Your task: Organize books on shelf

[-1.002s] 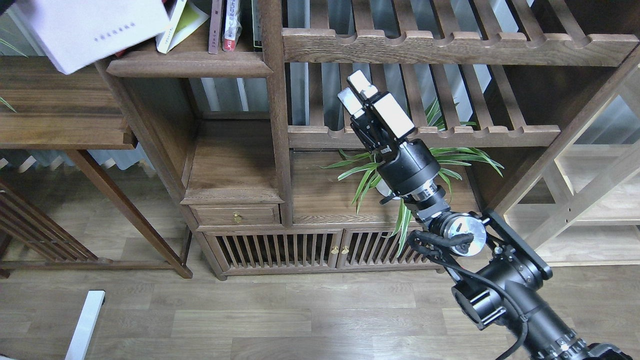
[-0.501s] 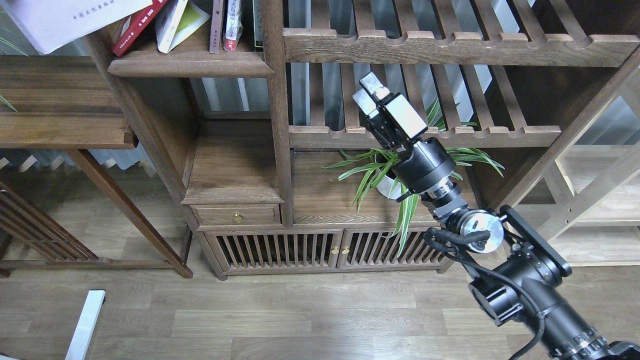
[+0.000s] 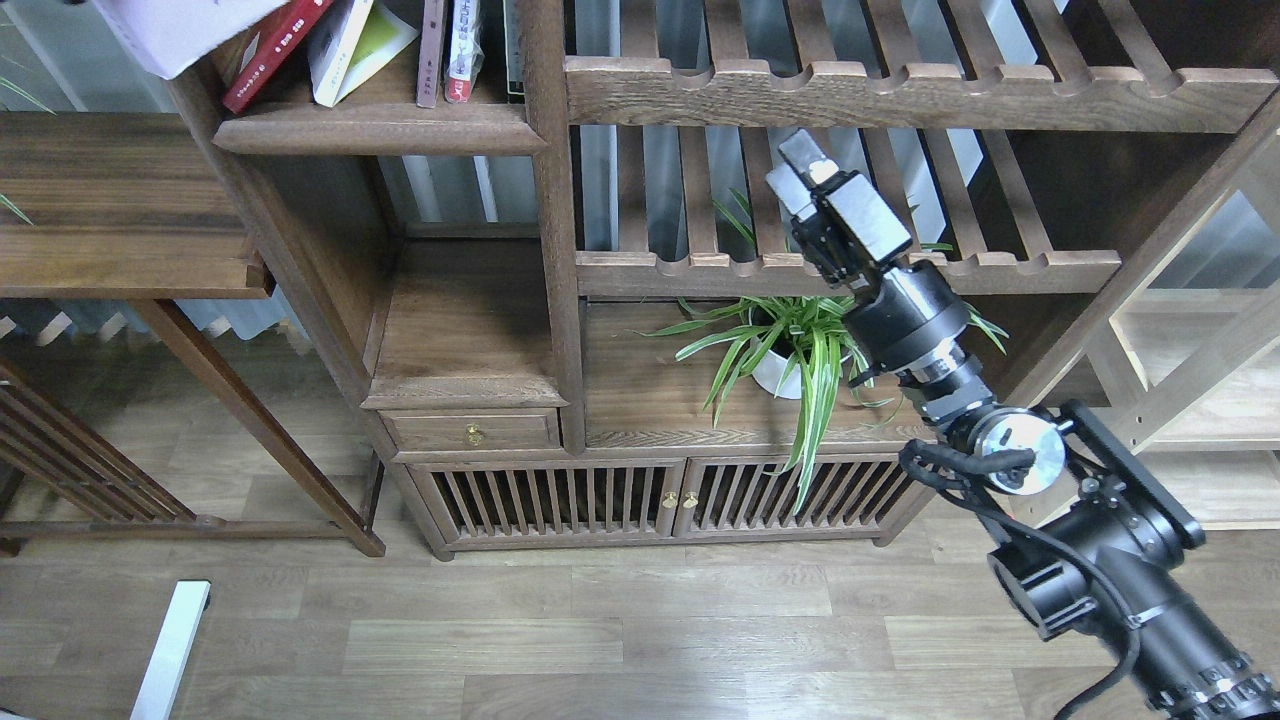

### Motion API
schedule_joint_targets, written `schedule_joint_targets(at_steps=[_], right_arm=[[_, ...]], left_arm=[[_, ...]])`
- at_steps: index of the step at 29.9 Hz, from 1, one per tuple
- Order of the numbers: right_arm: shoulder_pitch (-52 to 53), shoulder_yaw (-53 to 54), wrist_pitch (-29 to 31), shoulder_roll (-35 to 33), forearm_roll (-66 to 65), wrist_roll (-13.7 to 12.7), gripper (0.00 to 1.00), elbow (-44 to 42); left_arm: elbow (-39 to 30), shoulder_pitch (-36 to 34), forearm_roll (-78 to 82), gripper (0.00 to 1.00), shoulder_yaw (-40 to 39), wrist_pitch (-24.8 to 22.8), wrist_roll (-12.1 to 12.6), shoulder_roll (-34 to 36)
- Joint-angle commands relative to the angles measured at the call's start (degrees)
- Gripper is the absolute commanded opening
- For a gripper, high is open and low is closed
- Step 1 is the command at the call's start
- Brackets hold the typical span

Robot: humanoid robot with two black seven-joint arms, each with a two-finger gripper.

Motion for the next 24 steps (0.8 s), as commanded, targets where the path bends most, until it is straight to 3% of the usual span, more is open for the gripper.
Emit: schedule_joint_targets(at_steps=[1,14,24], right_arm=[[-1.16,2.42,0.00,-0.59,0.13,0.00,0.80,0.00],[-1.52,6.29,0.00,-0.42,0.30,0.00,0.80,-0.88],[-1.52,6.47,0.00,-0.51,0.30,0.09,0.80,-1.05]], left_arm=[[-0.42,-0.52,2.30,0.00,0.15,4.45,-0.62,-1.18],[0.10,-8.16,17.25,0.00,4.10,17.02,-0.80,-14.01],[2.56,-8.69,18.57,0.00,5.51,18.26,-1.42,-13.49]])
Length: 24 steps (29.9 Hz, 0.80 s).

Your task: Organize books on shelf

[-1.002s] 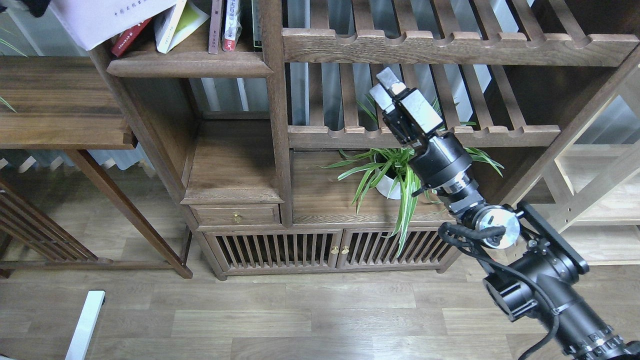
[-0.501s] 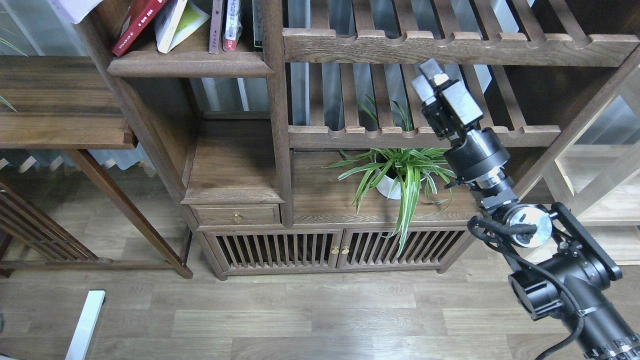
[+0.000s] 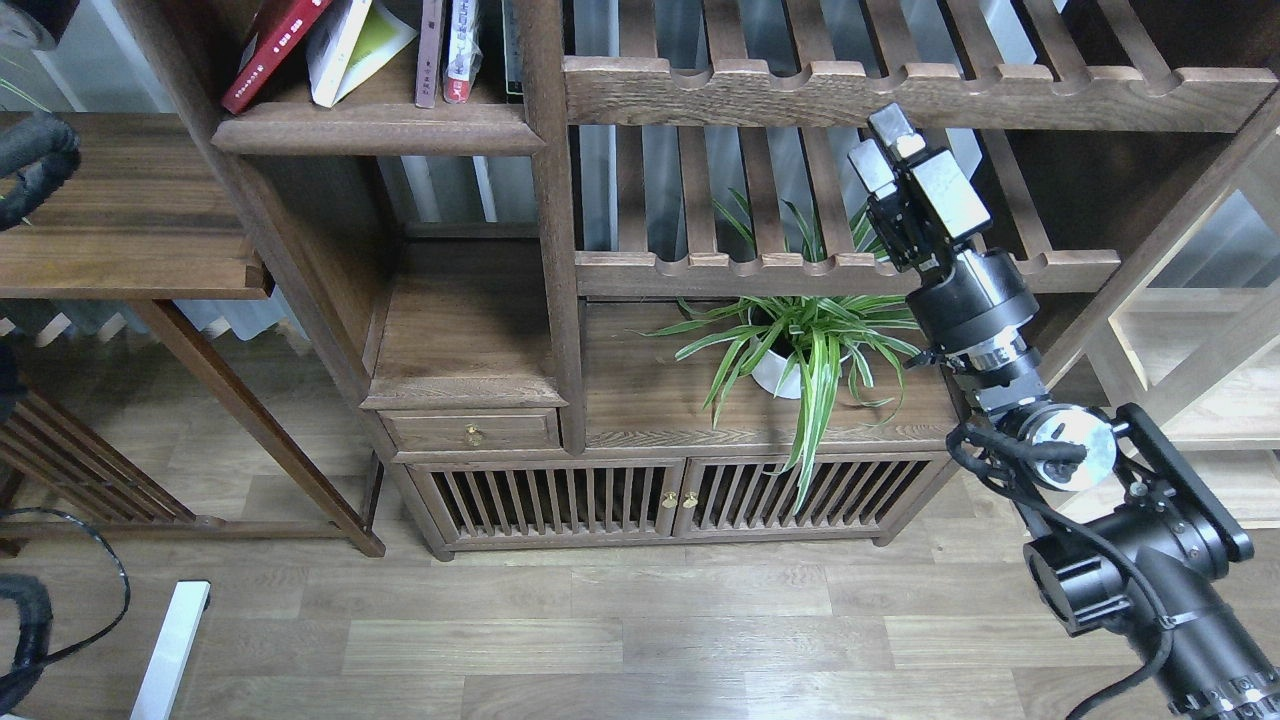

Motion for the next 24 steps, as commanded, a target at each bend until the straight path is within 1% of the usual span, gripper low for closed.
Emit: schedule_joint_targets(at_steps=[1,11,17,24], right_arm=[[0.00,0.02,0.00,-0.01,0.00,0.00,0.80,-0.05],[-0.70,0.89,0.00,-0.01,0.09,0.00,0.80,-0.31],[-1.58,0.90,0.00,-0.01,0.09,0.00,0.80,-0.31],[-1.67,0.98,0.00,-0.10,0.09,0.00,0.80,-0.31]], left_arm=[[1.46,-0.10,0.32,0.00,0.30,0.02,-0.24,0.14],[6.46,-3.00,0.32,0.02,1.53,-0.07,-0.51,0.49],[10.85,-6.69,0.40,0.05,3.20,-0.07,-1.03,0.84],[15.69,-10.65,0.32,0.06,4.61,-0.07,-1.21,0.93]])
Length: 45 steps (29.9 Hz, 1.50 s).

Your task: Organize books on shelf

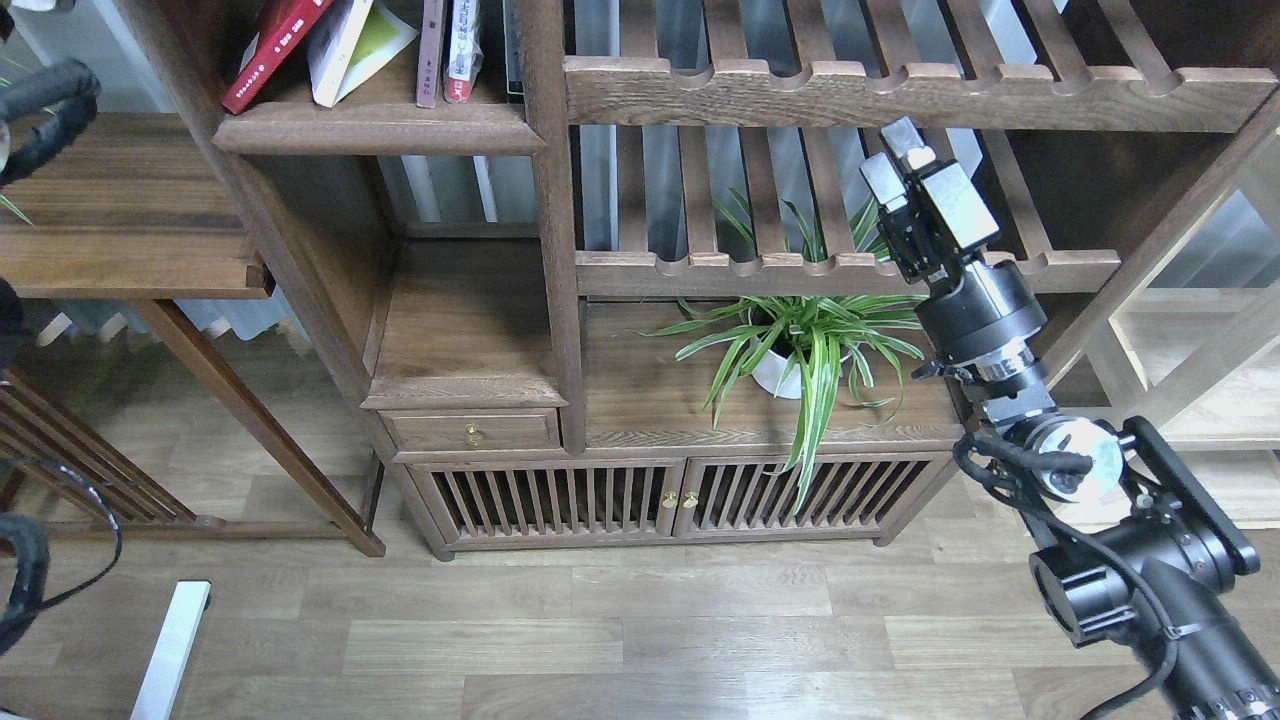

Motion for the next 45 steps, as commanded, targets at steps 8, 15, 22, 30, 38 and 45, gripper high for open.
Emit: schedule_joint_targets(at_steps=[8,15,22,30,38,45], right_arm=[[-0.72,0.55,0.00,-0.17,0.00,0.00,0.80,0.01],[-1.69,1.26,0.00,-0.26,0.00,0.00,0.80,0.01],[-2.04,1.61,0.00,-0.17,0.00,0.00,0.80,-0.08],[-2.04,1.61,0.00,-0.17,0.00,0.00,0.80,-0.96],[-2.04,1.26,0.00,0.00,-0.09,0.00,0.80,-1.84],[-1.78,0.82,0.00,0.18,-0.09,0.00,0.80,-2.63]], left_arm=[[8.34,-5.31,-0.57,0.09,3.89,-0.02,-3.12,0.09],[14.58,-9.09,-0.92,0.10,7.31,-0.63,-5.76,0.80],[22.13,-13.92,-4.51,0.11,13.11,-0.63,-9.18,0.97],[29.79,-18.14,-8.47,0.13,19.44,-0.63,-12.70,1.41],[34.01,-18.76,-10.50,0.14,22.43,-0.90,-14.64,2.03],[34.36,-18.76,-11.02,0.19,23.84,-0.81,-14.64,2.03]])
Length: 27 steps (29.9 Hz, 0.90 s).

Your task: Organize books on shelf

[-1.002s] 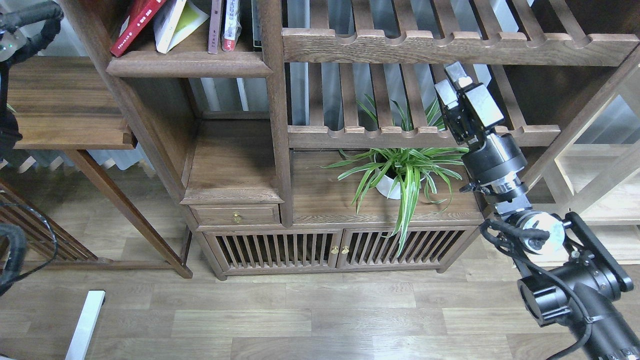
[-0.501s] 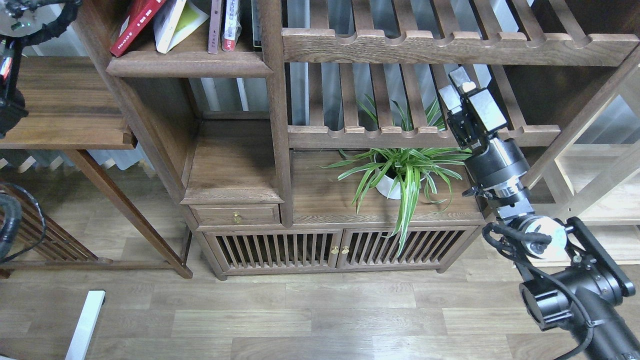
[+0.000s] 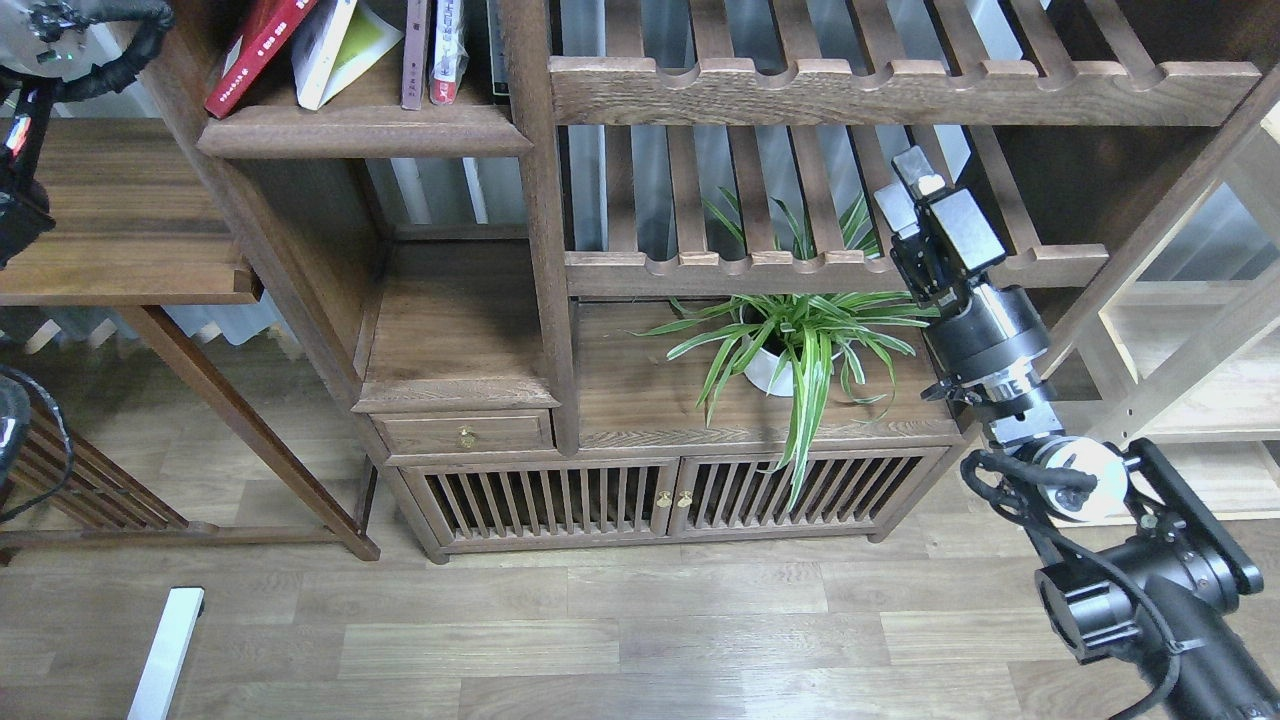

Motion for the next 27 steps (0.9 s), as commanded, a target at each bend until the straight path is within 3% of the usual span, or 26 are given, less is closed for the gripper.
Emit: schedule_joint_targets(at_steps=[1,12,27], right_arm=[[0.23,-0.08,0.00,0.03,-0.02,0.00,0.80,-0.16],[0.84,0.45,0.00,0.11,0.07,0.00,0.80,-0.95],[0.84,1.24,0.00,-0.06,0.33,0.09,0.80,-0.95]], left_arm=[[0.31,-0.02,-0.06,0.20,0.50,0.08,0.17,0.04],[0.39,-0.29,-0.06,0.30,2.08,0.87,0.61,-0.13],[0.39,-1.78,-0.06,0.34,3.58,1.13,0.78,-1.45]])
